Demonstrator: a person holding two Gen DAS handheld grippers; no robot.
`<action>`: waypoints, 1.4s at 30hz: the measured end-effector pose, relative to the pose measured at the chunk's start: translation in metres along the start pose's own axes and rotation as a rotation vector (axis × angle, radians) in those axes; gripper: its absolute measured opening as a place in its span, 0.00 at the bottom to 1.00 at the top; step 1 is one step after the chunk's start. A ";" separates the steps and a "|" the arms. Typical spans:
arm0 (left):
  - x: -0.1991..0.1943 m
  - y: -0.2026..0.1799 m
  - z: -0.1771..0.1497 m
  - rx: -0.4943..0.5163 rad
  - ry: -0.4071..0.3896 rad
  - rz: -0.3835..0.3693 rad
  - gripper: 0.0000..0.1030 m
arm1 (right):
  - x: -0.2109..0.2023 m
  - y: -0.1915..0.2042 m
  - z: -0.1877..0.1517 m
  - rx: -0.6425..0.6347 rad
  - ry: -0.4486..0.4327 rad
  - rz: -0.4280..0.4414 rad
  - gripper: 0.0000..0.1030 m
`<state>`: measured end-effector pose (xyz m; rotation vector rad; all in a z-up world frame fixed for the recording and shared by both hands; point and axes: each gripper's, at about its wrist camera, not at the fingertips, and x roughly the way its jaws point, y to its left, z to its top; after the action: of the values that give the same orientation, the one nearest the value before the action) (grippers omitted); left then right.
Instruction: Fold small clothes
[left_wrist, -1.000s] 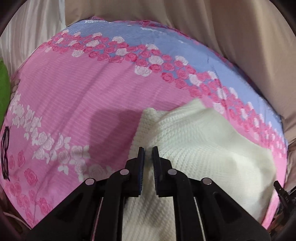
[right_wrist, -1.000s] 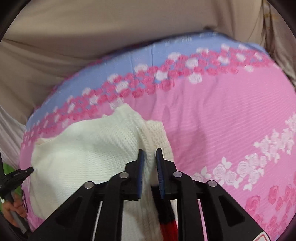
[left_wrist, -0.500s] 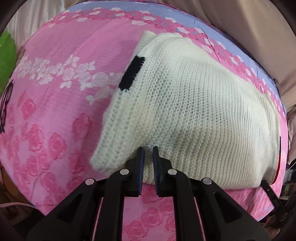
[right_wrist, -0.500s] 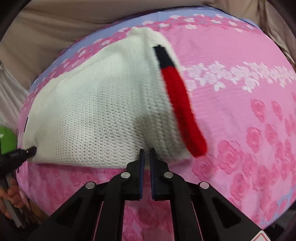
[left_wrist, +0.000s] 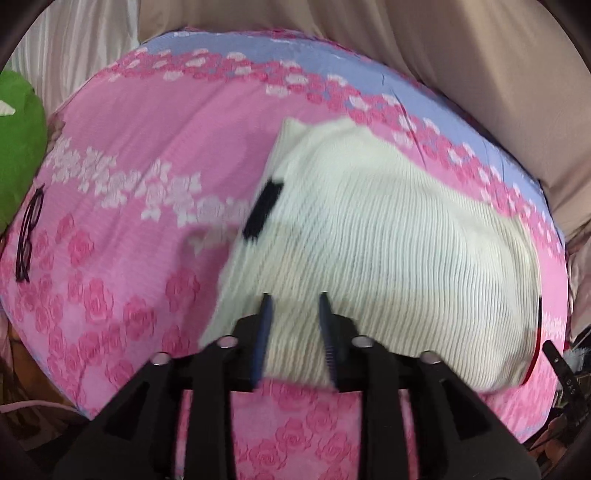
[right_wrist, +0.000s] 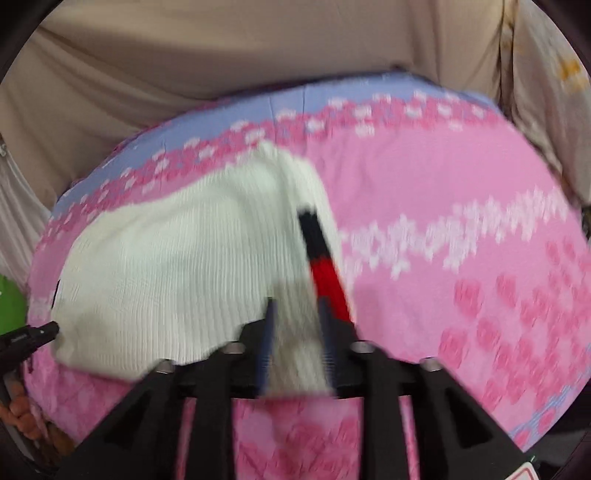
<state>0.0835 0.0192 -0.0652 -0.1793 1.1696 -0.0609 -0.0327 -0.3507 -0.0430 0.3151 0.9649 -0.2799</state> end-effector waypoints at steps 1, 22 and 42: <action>0.005 0.000 0.010 -0.012 0.001 -0.003 0.37 | 0.003 0.001 0.011 -0.004 -0.022 -0.010 0.52; 0.018 -0.014 0.009 0.067 0.000 0.086 0.33 | 0.010 -0.007 0.024 0.065 0.007 -0.021 0.38; 0.046 0.043 -0.020 -0.390 0.163 -0.190 0.24 | 0.061 -0.036 -0.031 0.439 0.171 0.252 0.29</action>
<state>0.0809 0.0528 -0.1218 -0.6399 1.3164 -0.0140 -0.0366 -0.3775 -0.1156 0.8669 1.0148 -0.2346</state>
